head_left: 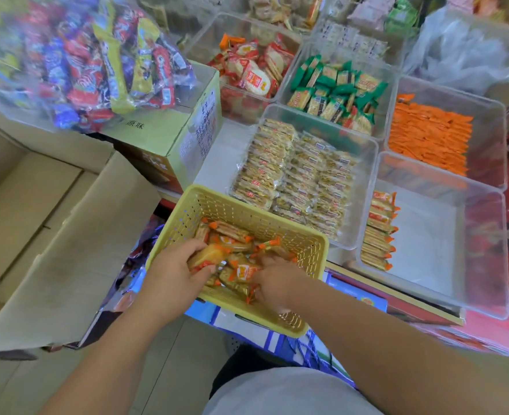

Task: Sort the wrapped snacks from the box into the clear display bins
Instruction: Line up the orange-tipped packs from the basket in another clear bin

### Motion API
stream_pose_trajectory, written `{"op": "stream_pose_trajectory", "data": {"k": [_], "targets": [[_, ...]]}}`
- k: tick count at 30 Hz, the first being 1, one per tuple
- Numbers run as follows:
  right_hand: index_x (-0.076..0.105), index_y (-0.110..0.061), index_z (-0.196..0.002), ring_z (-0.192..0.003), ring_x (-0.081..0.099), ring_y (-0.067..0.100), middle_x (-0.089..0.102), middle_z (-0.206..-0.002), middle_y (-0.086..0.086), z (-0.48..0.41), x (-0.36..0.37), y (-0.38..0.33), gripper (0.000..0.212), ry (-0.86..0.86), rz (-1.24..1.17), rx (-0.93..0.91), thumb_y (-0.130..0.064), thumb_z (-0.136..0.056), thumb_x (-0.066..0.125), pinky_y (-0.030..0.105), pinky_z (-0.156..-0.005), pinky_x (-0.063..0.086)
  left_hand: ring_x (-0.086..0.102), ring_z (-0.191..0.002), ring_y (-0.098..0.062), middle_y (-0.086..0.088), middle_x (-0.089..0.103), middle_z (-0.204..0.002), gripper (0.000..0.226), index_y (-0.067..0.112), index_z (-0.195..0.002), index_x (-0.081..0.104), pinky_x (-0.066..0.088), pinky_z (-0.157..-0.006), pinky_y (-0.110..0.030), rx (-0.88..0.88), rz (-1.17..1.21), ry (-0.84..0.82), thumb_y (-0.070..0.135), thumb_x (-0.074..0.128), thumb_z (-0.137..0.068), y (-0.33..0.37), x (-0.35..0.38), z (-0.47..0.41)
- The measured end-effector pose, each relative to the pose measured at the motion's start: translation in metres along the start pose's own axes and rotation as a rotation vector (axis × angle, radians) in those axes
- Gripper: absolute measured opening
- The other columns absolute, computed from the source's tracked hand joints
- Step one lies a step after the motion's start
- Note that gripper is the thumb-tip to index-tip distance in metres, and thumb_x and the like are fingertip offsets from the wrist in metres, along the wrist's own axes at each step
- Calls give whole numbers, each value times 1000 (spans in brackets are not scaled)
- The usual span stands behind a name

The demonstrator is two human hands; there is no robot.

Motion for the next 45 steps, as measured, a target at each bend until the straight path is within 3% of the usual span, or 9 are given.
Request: {"op": "stream_pose_trajectory", "data": {"k": [5,10,13,17,23,27,33,40,45], "targets": [[63,-16,-131,-118,50,35,45,-133,17,-7,4,1,36,-28,-40,25,-29,-103,45,43,-99,46,67,-90,-6,19,67,-99,34,39,-104,69,55,-76,-22,-1,281,17,11,79,-87,-10,5,24],[74,-27,-109,-102,58,24,53,-114,4,23,-27,5,19,291,-411,-75,-21,-97,59,37,-92,49,64,-104,-3,20,66,-109,45,49,-107,68,53,-82,-17,62,308,-4,10,79,-88,5,7,23],[64,-37,-93,-90,57,10,56,-101,-4,55,-44,23,27,492,-656,-118,-10,-93,59,31,-82,47,62,-105,-1,25,64,-105,44,45,-113,73,47,-78,-8,134,301,-122,12,82,-85,29,14,21],[44,-43,-117,-65,60,6,61,-91,-16,99,-44,67,47,561,-1000,-58,-23,-82,67,19,-54,45,67,-95,-4,17,72,-98,40,48,-101,74,52,-79,-18,114,345,-253,33,90,-68,68,36,20],[73,-32,-111,-90,71,17,74,-97,-6,130,-15,127,30,480,-1265,-87,-24,-83,64,35,-83,58,65,-76,-25,2,71,-86,28,31,-74,71,51,-65,-39,140,453,-185,39,90,-56,132,85,17],[77,-28,-104,-86,72,22,73,-98,7,148,6,158,34,357,-1453,-98,-15,-82,55,38,-75,62,62,-69,-6,10,73,-82,33,41,-84,75,48,-58,-19,69,473,-100,36,89,-54,178,120,22],[70,-7,-112,-101,62,53,62,-112,33,172,28,205,29,226,-1662,-228,-14,-98,46,56,-86,58,61,-70,-15,9,68,-84,36,39,-88,71,53,-61,-32,28,385,172,43,87,-56,231,158,16],[63,-18,-126,-96,74,30,74,-110,10,182,35,244,33,193,-1631,-350,-27,-95,71,42,-85,60,64,-92,-9,14,66,-97,21,44,-97,67,48,-64,-10,118,278,330,33,75,-82,282,195,4],[71,-23,-114,-90,71,20,73,-105,9,175,33,276,34,304,-1667,-342,-34,-83,76,38,-81,57,58,-101,-10,20,57,-104,7,39,-101,61,48,-76,-18,231,118,360,36,57,-96,314,216,-20]]}}
Point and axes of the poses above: each hand's wrist, its own z-axis away from the middle knuckle, its own x-axis out of the palm, y = z × x, the point moved 4 cm from there along -z, towards the middle knuckle
